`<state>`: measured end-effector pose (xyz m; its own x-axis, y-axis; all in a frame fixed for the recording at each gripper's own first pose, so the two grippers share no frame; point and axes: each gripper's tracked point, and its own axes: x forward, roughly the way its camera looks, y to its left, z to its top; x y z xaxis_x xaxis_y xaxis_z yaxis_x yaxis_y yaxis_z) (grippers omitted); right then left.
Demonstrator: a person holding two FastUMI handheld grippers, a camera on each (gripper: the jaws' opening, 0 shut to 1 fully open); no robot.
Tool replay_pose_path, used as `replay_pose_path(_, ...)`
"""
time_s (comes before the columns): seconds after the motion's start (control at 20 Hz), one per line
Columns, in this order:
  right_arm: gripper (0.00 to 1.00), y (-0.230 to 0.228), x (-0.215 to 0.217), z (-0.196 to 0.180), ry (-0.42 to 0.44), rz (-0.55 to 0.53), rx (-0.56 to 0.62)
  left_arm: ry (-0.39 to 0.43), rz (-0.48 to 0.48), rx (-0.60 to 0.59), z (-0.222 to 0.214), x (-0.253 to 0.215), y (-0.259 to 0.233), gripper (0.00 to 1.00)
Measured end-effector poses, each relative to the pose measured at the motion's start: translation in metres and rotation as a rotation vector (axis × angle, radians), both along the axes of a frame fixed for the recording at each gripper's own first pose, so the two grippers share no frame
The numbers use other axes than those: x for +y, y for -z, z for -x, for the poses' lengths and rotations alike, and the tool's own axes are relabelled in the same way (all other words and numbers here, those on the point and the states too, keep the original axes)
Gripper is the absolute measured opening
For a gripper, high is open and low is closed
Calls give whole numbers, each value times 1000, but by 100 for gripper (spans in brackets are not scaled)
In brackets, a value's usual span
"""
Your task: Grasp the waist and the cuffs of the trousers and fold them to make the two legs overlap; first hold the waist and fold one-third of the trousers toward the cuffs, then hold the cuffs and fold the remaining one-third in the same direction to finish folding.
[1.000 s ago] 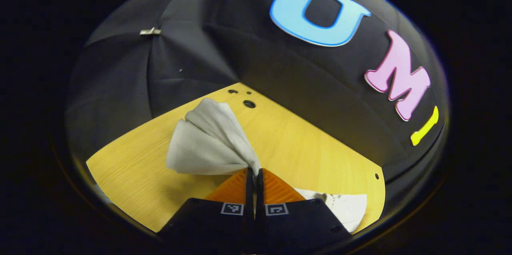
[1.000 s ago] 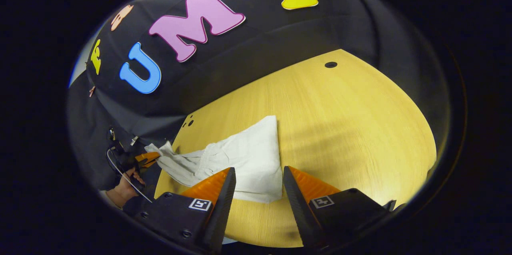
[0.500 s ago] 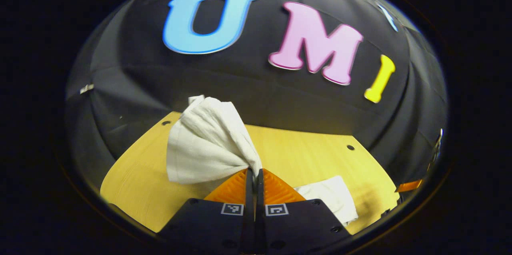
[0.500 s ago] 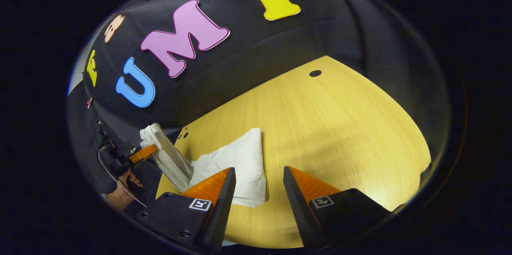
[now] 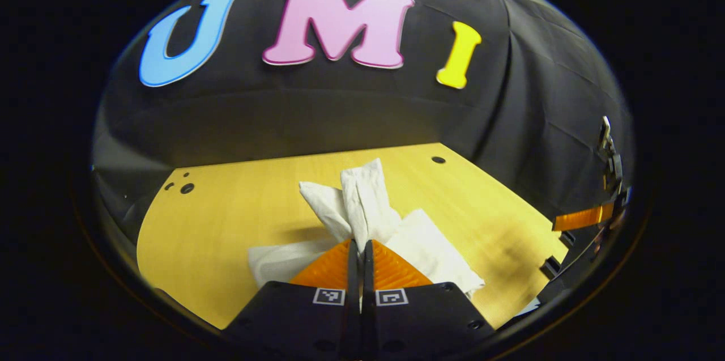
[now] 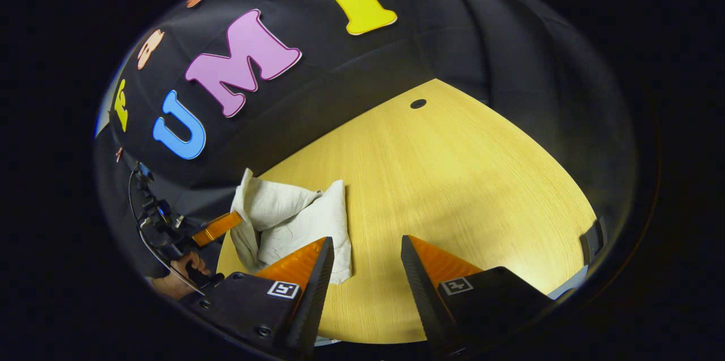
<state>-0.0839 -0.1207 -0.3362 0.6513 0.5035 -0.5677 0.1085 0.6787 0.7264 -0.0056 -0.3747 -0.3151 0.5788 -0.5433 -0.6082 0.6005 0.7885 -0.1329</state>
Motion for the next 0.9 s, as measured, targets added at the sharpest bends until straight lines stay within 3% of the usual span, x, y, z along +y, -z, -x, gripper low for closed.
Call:
replay_pose_path(0.3, 75, 4, -9, 2, 19, -2, 9, 172, -126, -21, 51, -18, 35, 5)
replay_pose_path(0.5, 75, 4, -6, 0, 10, -6, 12, 266, -214, -51, 73, -16, 54, 10)
replay_pose_path(0.6, 75, 3, -3, 0, -1, -2, 10, 312, -192, -47, 87, -26, 51, 18)
replay_pose_path(0.65, 75, 4, -3, -2, -1, -3, 12, 326, -168, -41, 92, -29, 47, 27)
replay_pose_path(0.75, 75, 5, -2, -2, 3, -6, 16, 350, -111, -14, 104, -37, 38, 28)
replay_pose_path(0.9, 75, 2, 2, -3, 1, -6, 13, 298, -85, -15, 98, -32, 24, 54)
